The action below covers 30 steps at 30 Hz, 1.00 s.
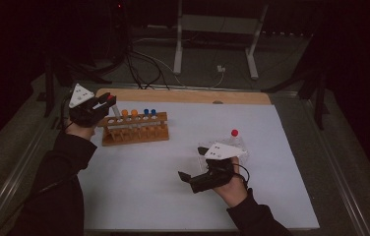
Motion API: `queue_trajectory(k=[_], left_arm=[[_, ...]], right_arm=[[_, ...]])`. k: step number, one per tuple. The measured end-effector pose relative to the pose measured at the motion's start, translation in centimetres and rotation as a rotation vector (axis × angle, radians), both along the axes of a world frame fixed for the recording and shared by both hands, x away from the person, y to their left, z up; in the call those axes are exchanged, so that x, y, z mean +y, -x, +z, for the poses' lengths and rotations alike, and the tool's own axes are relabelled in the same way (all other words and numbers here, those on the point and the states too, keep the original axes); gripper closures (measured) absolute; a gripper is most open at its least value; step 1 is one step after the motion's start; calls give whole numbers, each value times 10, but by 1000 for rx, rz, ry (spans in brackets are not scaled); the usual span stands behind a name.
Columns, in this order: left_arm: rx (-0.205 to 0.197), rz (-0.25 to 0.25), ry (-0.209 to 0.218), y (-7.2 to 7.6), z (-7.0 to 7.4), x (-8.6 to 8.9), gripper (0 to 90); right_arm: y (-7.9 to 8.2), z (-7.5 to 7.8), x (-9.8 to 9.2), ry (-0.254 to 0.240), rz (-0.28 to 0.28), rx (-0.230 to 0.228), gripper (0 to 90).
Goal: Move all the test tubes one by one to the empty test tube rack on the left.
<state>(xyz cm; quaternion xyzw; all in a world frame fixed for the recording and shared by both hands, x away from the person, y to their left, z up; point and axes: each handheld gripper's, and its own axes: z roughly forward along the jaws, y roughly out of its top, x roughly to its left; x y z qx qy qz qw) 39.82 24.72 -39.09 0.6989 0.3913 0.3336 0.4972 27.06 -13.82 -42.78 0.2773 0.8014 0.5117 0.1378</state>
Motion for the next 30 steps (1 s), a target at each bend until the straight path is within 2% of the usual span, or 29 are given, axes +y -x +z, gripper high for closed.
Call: queue_trajectory(k=[4,9,18,27,30], left_arm=[[26,18,9,-8,-10,1,718],[52,34,-20,-12,-23,-1,718],[99,34,-20,-15,-46,-3,718],[128,33,-39,-17,-59,-8,718],[135,32,-39,-17,-58,-7,717]], right_arm=[[0,-1,0,3,4,4,0],[0,0,-1,6,5,4,0],[-1,-1,-2,3,9,12,0],[0,0,-1,3,6,14,0],[0,0,-2,3,7,12,0]])
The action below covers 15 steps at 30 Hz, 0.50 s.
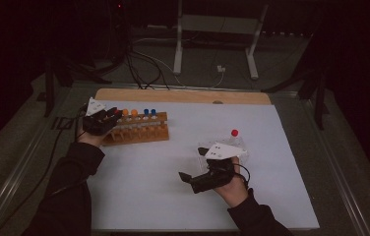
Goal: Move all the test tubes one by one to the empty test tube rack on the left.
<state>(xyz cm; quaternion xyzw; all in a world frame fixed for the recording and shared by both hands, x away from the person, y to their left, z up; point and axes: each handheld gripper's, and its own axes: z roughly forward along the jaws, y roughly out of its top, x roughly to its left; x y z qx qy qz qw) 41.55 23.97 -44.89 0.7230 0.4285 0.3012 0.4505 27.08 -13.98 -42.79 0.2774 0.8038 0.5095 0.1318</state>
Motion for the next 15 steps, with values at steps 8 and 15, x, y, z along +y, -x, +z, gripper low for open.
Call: queue_trajectory(k=[8,15], left_arm=[[36,-9,28,0,7,3,658],[2,-46,72,15,25,6,343]], right_arm=[[0,3,-3,-6,-6,-10,0],[-2,12,-15,-19,-33,-33,0]])
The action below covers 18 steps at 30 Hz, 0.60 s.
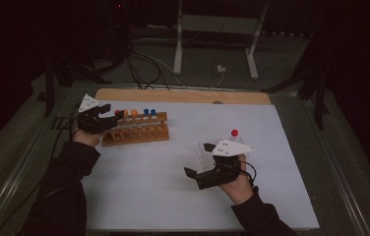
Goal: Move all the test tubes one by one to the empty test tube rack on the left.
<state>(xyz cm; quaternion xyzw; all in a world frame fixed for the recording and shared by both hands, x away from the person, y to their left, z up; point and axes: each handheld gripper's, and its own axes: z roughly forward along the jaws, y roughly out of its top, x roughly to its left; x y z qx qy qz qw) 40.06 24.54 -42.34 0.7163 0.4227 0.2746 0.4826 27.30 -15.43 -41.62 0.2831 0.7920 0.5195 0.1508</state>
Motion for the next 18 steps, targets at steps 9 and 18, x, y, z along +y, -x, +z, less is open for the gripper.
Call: queue_trajectory(k=[9,18], left_arm=[[-46,-126,37,39,8,-10,79],[-91,-307,68,77,1,-32,14]], right_arm=[[-15,17,-42,-17,-149,-55,0],[-34,18,-89,19,-336,-57,0]])
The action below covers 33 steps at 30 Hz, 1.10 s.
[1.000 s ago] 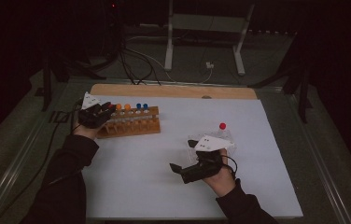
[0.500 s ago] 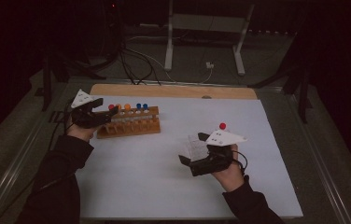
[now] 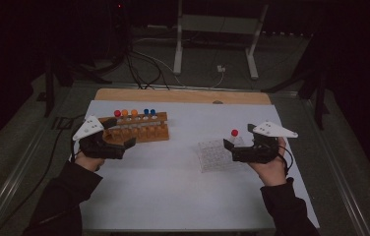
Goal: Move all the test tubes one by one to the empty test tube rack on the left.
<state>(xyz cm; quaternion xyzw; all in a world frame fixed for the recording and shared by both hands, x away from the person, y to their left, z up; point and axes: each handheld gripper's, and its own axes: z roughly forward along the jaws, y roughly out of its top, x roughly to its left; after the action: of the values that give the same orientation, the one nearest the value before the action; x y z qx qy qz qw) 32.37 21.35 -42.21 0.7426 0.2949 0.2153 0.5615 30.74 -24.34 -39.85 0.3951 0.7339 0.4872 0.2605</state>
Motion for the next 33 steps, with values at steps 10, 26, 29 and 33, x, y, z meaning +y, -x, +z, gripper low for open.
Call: queue_trajectory(k=[10,26,29,33], left_arm=[[2,-79,-24,15,-12,-23,13],[16,-89,-18,15,-16,-23,13],[19,-90,-20,15,-17,-23,13],[23,-93,-23,15,-16,-24,13]], right_arm=[[-23,-39,-19,32,-88,109,157],[-49,-71,-8,84,-114,210,700],[-50,-71,-6,99,-127,208,749],[-46,-64,-5,103,-130,185,751]])
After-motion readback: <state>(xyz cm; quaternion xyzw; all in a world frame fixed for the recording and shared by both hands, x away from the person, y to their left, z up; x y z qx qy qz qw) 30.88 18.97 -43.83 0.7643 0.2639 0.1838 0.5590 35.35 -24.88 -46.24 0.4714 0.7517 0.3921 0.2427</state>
